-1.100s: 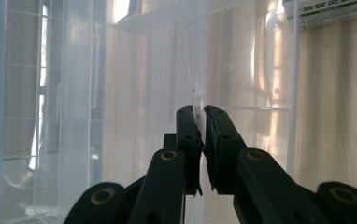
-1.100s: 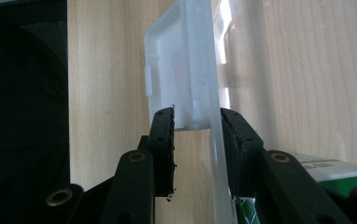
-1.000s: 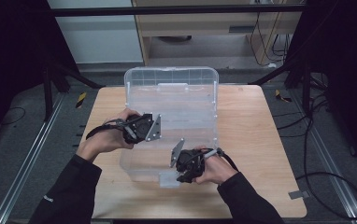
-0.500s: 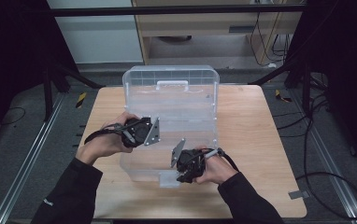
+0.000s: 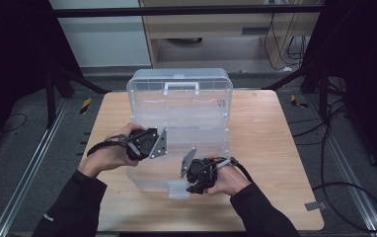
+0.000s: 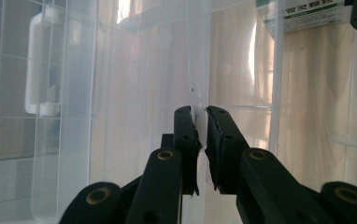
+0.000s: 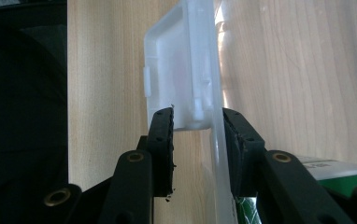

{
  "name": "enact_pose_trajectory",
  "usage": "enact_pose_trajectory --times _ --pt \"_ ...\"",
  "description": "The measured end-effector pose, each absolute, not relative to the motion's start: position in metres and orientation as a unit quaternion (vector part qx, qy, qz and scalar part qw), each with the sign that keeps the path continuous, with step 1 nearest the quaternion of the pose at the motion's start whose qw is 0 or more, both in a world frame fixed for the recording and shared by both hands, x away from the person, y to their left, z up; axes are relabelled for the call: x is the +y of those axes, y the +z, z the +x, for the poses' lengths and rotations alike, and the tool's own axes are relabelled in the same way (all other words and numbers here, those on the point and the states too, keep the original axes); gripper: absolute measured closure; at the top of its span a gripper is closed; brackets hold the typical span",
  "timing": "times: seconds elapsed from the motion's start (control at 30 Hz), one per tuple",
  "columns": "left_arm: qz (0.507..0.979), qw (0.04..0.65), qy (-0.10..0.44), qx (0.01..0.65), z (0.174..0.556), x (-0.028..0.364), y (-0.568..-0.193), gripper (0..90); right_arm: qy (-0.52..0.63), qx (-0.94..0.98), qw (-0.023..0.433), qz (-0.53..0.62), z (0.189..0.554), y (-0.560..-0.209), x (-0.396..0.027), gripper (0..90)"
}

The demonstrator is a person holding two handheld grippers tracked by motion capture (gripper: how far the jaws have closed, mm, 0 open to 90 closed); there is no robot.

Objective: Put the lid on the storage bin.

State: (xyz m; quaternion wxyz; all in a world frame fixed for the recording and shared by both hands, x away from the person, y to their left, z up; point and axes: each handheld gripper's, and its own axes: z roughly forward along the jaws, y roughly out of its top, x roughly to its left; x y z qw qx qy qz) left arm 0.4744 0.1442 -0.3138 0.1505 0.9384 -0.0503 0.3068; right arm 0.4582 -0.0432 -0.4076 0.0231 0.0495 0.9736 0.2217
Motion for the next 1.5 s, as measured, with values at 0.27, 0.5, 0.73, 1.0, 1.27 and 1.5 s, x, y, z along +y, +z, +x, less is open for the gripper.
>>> enact_pose_trajectory --times 0.27,0.5,0.73,1.0,1.27,1.5 --pt "0.941 0.156 0.297 -0.049 0.473 0.145 -0.315 82.0 0.223 0.973 0.030 0.056 0.456 -0.407 -0.043 65.7" --pt "0.943 0.158 0.289 -0.045 0.473 0.146 -0.315 82.0 0.224 0.972 0.033 0.057 0.454 -0.406 -0.043 61.8" --pt "0.945 0.153 0.286 -0.045 0.472 0.145 -0.314 82.0 0.266 0.961 0.038 0.062 0.452 -0.394 -0.053 61.5" --pt "0.946 0.149 0.284 -0.040 0.472 0.144 -0.314 81.6 0.352 0.930 0.050 0.089 0.447 -0.375 -0.076 71.4" --pt "0.946 0.152 0.282 -0.038 0.473 0.144 -0.314 81.5 0.407 0.904 0.046 0.126 0.447 -0.369 -0.099 87.3" --pt "0.947 0.151 0.282 -0.037 0.473 0.144 -0.314 81.5 0.434 0.887 0.058 0.150 0.447 -0.362 -0.115 90.0"
